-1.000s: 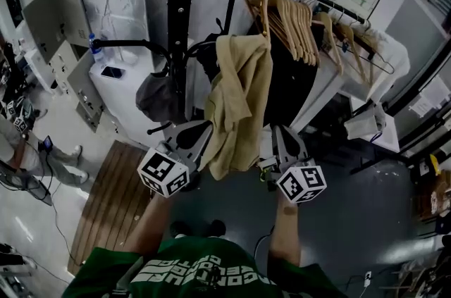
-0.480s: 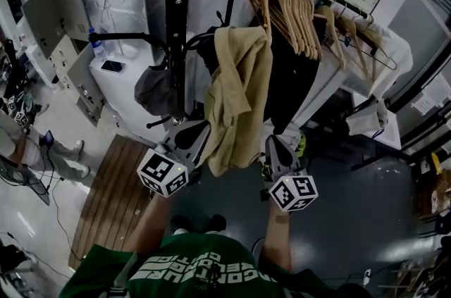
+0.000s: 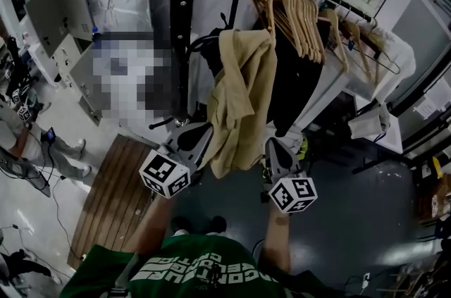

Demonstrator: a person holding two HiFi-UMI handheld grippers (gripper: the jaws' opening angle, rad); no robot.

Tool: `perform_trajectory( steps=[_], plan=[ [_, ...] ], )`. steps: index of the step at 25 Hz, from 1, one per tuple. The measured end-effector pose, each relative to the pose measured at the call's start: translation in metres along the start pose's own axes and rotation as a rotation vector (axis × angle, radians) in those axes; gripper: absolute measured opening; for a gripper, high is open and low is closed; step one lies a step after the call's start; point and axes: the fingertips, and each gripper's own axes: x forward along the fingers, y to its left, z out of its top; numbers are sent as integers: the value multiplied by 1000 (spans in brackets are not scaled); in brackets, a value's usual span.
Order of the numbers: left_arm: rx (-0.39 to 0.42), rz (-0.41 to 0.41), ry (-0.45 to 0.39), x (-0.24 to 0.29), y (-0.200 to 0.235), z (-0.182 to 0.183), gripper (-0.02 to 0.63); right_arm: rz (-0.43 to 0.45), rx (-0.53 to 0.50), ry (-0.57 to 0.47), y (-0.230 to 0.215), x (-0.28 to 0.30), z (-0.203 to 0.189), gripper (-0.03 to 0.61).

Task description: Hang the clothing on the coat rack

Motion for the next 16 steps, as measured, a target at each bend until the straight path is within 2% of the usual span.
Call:
perform_trajectory(
  steps=[16],
  plan=[
    [-13,-11,5,2,4,-2,3,-45,-34,31,-8,6,-10,8]
  ],
)
